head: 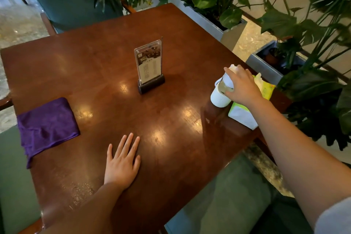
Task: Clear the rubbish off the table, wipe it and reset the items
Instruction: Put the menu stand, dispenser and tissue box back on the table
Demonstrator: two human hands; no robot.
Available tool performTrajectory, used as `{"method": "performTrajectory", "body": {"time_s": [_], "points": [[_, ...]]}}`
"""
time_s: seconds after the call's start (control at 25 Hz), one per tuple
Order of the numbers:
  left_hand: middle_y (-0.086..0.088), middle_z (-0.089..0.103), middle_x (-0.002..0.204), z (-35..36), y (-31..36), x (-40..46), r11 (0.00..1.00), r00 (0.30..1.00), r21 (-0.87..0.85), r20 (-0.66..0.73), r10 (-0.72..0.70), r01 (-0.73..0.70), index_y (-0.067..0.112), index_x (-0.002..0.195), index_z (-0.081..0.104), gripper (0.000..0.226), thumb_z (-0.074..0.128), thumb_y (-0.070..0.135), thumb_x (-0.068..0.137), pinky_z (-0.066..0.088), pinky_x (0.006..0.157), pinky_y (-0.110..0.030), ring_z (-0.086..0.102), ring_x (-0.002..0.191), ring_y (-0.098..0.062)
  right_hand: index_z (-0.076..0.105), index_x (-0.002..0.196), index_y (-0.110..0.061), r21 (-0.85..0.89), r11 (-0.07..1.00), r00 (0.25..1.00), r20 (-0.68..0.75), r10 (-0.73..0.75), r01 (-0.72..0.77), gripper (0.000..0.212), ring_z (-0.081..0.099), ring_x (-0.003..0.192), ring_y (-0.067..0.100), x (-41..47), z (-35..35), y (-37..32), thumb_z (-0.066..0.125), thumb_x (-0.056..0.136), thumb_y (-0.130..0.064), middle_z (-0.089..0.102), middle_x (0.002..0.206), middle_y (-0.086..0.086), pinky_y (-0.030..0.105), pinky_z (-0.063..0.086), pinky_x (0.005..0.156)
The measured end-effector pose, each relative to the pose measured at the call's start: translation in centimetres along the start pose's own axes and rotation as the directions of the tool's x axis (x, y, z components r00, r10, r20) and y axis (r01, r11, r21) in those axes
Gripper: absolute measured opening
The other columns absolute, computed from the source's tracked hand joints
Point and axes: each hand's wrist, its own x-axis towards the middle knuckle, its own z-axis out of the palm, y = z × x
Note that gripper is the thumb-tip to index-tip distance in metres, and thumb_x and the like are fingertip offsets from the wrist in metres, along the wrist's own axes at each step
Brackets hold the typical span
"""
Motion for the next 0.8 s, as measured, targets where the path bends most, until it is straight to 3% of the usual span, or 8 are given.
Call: {"method": "performTrajectory", "body": {"time_s": [0.12, 0.24, 0.36, 0.6, 0.8], "points": [[0.003, 0.013, 0.154, 0.0, 0.0, 0.0, 1.000, 1.000, 0.004, 0.006, -0.004, 0.004, 0.026, 0.147, 0.015, 0.059, 0.018, 0.046, 0.091, 0.006, 0.113, -0.051, 0.004, 0.142, -0.014, 0.033, 0.141, -0.029, 0.094, 0.995, 0.997, -0.067, 0.041, -0.034, 0.063, 0.017, 0.134, 0.043, 0.3, 0.0, -0.1, 0.059, 0.086, -0.014, 0.012, 0.153, 0.021, 0.045, 0.027, 0.107], [0.004, 0.011, 0.154, 0.0, 0.0, 0.0, 1.000, 1.000, 0.005, 0.009, -0.008, 0.008, 0.027, 0.147, 0.013, 0.059, 0.016, 0.047, 0.091, 0.005, 0.113, -0.050, 0.002, 0.142, -0.014, 0.033, 0.142, -0.027, 0.122, 0.992, 0.994, -0.097, 0.055, -0.043, 0.067, 0.033, 0.124, 0.042, 1.0, -0.1, 0.2, 0.063, 0.083, -0.017, 0.033, 0.141, 0.022, 0.042, 0.030, 0.103], [0.004, 0.009, 0.154, -0.1, -0.1, 0.0, 1.000, 1.000, 0.009, 0.013, -0.009, 0.009, 0.029, 0.147, 0.012, 0.059, 0.015, 0.048, 0.091, 0.004, 0.114, -0.050, 0.000, 0.142, -0.014, 0.041, 0.138, -0.022, 0.285, 0.958, 0.994, -0.085, 0.065, -0.038, 0.065, 0.046, 0.114, 0.035, 0.8, -0.3, -0.3, 0.068, 0.080, -0.011, 0.034, 0.133, 0.017, 0.033, 0.035, 0.101], [0.005, 0.008, 0.154, -0.3, 0.1, 0.1, 1.000, 1.000, 0.008, 0.012, -0.005, 0.005, 0.029, 0.147, 0.013, 0.059, 0.016, 0.047, 0.090, 0.005, 0.114, -0.050, 0.000, 0.142, -0.014, 0.048, 0.132, -0.029, 0.312, 0.935, 0.983, -0.117, -0.138, 0.168, 0.065, 0.047, 0.111, 0.027, -1.0, -0.4, -5.3, 0.075, 0.074, -0.014, 0.039, 0.124, 0.010, 0.028, 0.038, 0.092], [0.003, 0.019, 0.153, -0.2, -0.1, -0.1, 1.000, 1.000, 0.018, -0.005, -0.013, 0.013, 0.027, 0.146, 0.020, 0.059, 0.024, 0.046, 0.089, 0.010, 0.112, -0.050, 0.009, 0.141, -0.014, 0.052, 0.128, -0.031, 0.421, 0.835, 0.934, -0.106, -0.342, 0.354, 0.062, 0.041, 0.101, 0.011, -2.9, 0.0, -13.3, 0.075, 0.073, -0.015, 0.034, 0.108, -0.004, 0.019, 0.036, 0.083]]}}
